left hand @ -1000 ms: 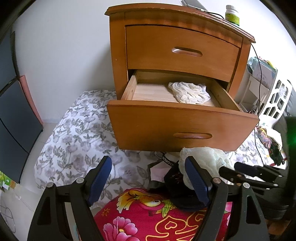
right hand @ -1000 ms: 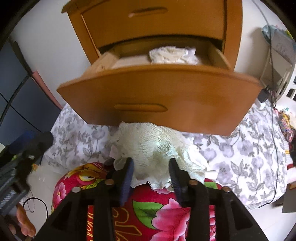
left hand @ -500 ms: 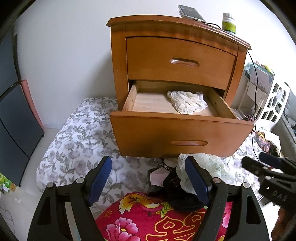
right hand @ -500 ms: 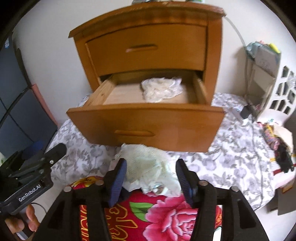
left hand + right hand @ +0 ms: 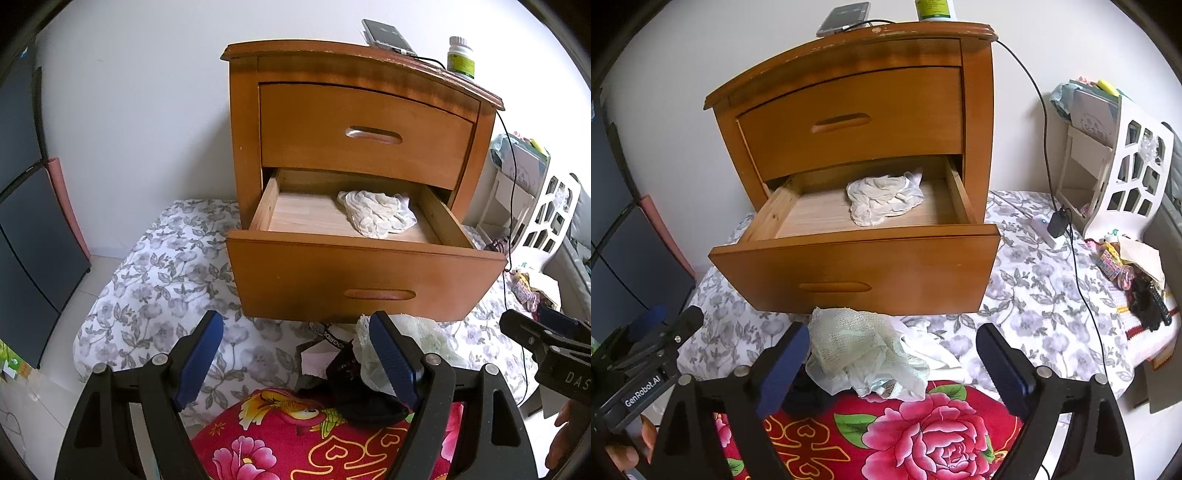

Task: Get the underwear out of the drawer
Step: 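Reach the left gripper into the open drawer toward the white cloth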

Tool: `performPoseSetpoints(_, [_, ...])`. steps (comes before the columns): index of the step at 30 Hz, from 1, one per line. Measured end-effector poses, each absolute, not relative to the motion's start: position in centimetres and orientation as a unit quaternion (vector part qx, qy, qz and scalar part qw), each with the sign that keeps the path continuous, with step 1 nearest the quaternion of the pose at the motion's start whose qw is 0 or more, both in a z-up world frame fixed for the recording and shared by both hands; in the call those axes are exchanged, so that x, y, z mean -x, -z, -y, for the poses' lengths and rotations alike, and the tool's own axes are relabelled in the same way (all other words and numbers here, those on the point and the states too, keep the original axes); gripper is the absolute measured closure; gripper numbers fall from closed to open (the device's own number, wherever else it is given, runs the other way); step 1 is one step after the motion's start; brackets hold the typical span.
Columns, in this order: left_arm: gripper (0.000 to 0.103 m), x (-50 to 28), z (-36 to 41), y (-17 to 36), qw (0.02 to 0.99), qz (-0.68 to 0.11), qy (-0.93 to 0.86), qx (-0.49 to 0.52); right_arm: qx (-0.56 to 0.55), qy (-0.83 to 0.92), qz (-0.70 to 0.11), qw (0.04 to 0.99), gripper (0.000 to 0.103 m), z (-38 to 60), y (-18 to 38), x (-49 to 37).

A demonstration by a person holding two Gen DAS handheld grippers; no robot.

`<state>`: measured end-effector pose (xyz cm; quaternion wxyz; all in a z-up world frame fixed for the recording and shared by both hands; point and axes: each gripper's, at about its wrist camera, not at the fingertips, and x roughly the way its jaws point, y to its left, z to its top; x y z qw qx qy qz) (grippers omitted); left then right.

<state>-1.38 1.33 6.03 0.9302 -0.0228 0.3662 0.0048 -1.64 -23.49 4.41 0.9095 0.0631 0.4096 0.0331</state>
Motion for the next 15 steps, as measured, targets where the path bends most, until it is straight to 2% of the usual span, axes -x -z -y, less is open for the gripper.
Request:
performPoseSetpoints(4, [0.021,1.46,-1.36,-6.10,0.933,-0.359,-0.012,0.019,-0.062,-0.032,-0.410,0.909,0.008,23.55,-4.22,1.66])
performPoseSetpoints(5, [0.018,1.52,-1.38,-6.10,0.934,-0.358,-0.013,0.019,-0.063,-0.032,-0.410,0.909,0.006,23.55,-4.21,1.69])
performPoseSetpoints(6, [0.009,1.48,-1.39,-6.08,0.934,-0.357,-0.014,0.018,-0.063,-0.033,-0.409,0.910,0.001,23.59,-4.19,1.68])
performPoseSetpoints(7, [0.006,1.47,-1.38,-6.11,0.935,-0.354,-0.015,0.018,-0.064,-0.034,-0.408,0.910,0.000,23.61,-4.20,1.68])
performPoseSetpoints(15, [0.006,1.01,-1.34,-6.12,0.936,-0.351,-0.014,0.018,-0.068,-0.035,-0.409,0.910,0.000,23.93,-3.78,1.46])
